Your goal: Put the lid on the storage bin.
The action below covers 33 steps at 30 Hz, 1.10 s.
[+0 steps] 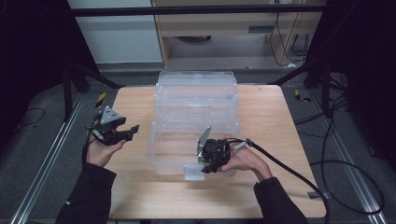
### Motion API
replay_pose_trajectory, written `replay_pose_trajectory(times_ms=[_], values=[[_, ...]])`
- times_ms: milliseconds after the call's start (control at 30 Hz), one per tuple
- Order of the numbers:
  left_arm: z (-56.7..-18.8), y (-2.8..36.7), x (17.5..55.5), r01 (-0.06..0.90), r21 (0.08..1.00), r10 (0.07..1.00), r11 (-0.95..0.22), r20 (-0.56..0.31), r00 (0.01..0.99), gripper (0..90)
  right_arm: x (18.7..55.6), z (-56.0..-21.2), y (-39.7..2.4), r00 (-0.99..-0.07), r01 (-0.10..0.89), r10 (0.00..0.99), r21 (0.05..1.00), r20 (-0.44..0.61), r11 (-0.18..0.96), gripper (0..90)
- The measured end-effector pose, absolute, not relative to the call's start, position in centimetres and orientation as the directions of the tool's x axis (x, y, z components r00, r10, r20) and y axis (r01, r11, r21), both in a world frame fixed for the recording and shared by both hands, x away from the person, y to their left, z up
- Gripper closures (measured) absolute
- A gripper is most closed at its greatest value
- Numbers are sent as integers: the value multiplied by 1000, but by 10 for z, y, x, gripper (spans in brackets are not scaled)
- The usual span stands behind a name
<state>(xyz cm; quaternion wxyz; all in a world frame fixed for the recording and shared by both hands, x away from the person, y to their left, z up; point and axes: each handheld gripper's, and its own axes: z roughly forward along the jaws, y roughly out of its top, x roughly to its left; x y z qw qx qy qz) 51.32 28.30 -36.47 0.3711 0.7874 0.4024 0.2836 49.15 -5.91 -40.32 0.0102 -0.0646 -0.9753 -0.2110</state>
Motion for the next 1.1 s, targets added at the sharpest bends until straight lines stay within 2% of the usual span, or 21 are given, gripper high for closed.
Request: replay_pose_trajectory(times_ms=[233, 400, 1100], values=[[-349, 271, 523, 399, 812, 826, -426, 170, 537, 391, 494, -403, -58, -989, 146, 132, 417, 62, 897, 679], [-341, 263, 526, 379, 801, 805, -463, 202, 558, 390, 494, -410, -51, -989, 148, 125, 396, 83, 906, 613], [-302, 242, 544, 323, 779, 750, -538, 267, 606, 391, 494, -411, -50, -986, 159, 128, 385, 106, 909, 628]])
